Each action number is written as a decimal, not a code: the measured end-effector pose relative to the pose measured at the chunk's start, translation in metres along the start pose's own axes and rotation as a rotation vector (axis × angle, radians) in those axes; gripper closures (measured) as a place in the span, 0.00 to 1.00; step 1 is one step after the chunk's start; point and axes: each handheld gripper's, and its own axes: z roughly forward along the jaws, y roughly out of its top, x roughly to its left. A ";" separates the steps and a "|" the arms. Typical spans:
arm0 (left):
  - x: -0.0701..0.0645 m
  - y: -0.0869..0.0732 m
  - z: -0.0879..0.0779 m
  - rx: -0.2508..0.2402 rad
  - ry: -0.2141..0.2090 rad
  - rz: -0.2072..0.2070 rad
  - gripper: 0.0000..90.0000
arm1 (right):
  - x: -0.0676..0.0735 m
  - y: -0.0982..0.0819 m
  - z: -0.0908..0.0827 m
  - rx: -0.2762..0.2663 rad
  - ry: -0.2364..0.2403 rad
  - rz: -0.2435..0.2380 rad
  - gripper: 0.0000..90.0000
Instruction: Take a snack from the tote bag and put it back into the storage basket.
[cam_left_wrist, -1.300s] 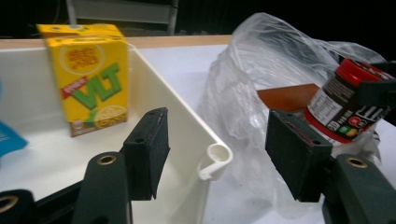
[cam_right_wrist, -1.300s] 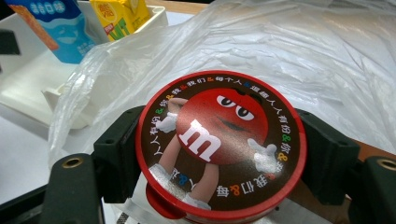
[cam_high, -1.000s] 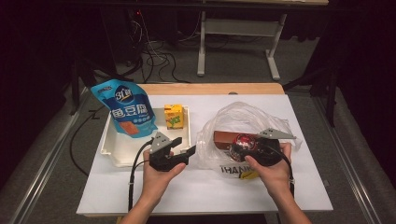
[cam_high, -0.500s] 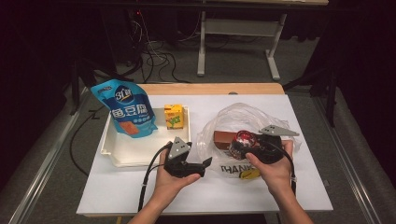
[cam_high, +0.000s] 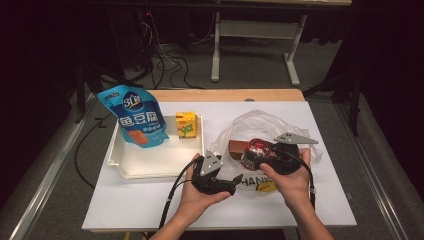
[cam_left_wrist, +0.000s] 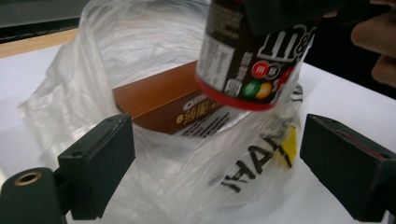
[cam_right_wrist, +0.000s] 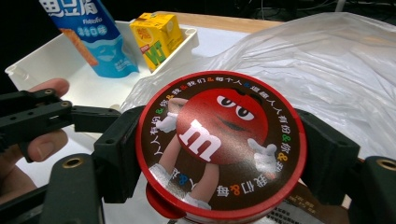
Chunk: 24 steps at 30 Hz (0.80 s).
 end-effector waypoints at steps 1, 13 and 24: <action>-0.002 0.001 0.001 -0.002 -0.002 0.000 0.12 | 0.001 0.000 0.000 0.003 0.001 0.000 0.29; -0.020 0.008 0.022 -0.009 0.005 0.039 0.13 | 0.013 -0.002 0.003 0.018 0.016 -0.020 0.29; -0.018 0.006 0.040 -0.005 0.029 0.014 0.17 | 0.014 -0.005 0.005 0.028 0.029 -0.024 0.29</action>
